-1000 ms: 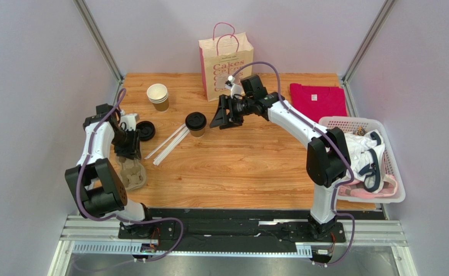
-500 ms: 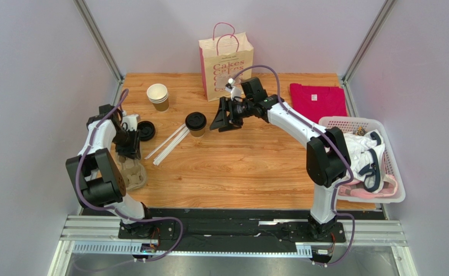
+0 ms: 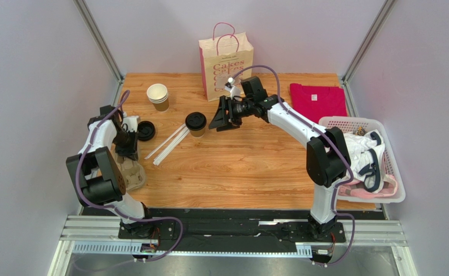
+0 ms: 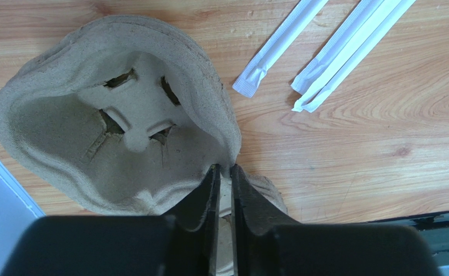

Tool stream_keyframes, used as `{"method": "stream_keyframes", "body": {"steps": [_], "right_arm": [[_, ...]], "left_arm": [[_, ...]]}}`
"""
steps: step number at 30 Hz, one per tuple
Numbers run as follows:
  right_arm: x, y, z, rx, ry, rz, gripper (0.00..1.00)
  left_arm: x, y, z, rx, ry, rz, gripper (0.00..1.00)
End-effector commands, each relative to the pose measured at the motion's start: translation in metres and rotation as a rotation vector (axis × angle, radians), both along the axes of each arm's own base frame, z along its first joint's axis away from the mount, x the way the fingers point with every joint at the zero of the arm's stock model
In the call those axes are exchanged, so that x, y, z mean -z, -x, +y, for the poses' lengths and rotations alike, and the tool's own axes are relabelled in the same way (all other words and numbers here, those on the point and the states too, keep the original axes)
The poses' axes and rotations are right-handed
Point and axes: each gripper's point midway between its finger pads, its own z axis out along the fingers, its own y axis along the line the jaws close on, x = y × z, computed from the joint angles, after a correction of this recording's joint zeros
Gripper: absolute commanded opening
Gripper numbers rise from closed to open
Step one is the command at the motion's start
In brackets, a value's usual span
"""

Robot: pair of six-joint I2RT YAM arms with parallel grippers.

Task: Pack the takeout coffee

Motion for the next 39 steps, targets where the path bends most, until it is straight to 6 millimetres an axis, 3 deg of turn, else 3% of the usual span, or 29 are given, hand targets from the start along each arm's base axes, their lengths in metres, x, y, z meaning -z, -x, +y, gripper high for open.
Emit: {"method": "stream_keyframes", "body": {"steps": [1,2,11,19,22,24,27,28,29,31,33,34,35,36,38,39], "right_arm": [[-0.015,-0.004,0.010,-0.016,-0.052,-0.035,0.57],[-0.015,-0.004,0.010,-0.017,-0.052,-0.031,0.57],[-0.016,0.000,0.014,-0.027,-0.056,-0.038,0.57],[-0.015,0.004,0.017,-0.041,-0.056,-0.037,0.57],[-0.018,0.005,0.017,-0.042,-0.059,-0.045,0.57],[-0.022,0.005,0.017,-0.051,-0.062,-0.065,0.58],[-0.032,0.004,0.014,-0.060,-0.054,-0.103,0.60],[-0.037,0.003,0.013,-0.060,-0.053,-0.119,0.61],[-0.038,0.005,0.011,-0.064,-0.044,-0.120,0.62],[-0.048,0.003,0.006,-0.063,-0.038,-0.162,0.64],[-0.050,0.002,-0.003,-0.050,-0.021,-0.158,0.68],[-0.051,0.001,-0.007,-0.046,-0.017,-0.160,0.70],[-0.053,-0.002,-0.016,-0.030,-0.010,-0.155,0.75],[-0.054,-0.003,-0.021,-0.018,-0.006,-0.152,0.77],[-0.061,-0.009,-0.040,0.019,-0.001,-0.168,0.86],[-0.062,-0.012,-0.048,0.040,0.006,-0.179,0.92]], "left_arm": [[-0.012,-0.003,0.008,0.027,-0.039,-0.041,0.10],[-0.014,-0.003,0.008,0.031,-0.041,-0.047,0.00],[-0.058,-0.008,0.025,0.110,-0.154,-0.102,0.00],[-0.070,-0.005,0.041,0.129,-0.241,-0.084,0.00],[-0.086,-0.011,0.040,0.135,-0.254,-0.129,0.00],[-0.108,-0.016,0.036,0.150,-0.269,-0.180,0.00],[-0.145,-0.024,0.015,0.215,-0.265,-0.274,0.00],[-0.155,-0.028,0.000,0.267,-0.263,-0.304,0.00],[-0.175,-0.028,-0.008,0.299,-0.285,-0.360,0.00],[-0.192,-0.028,-0.029,0.375,-0.283,-0.418,0.00],[-0.209,-0.020,-0.064,0.498,-0.251,-0.495,0.00],[-0.204,-0.014,-0.073,0.532,-0.233,-0.493,0.00],[-0.204,-0.005,-0.099,0.646,-0.216,-0.520,0.00],[-0.199,0.002,-0.109,0.703,-0.212,-0.517,0.00],[-0.177,0.017,-0.125,0.806,-0.220,-0.491,0.00],[-0.168,0.025,-0.145,0.889,-0.203,-0.488,0.00]]}}
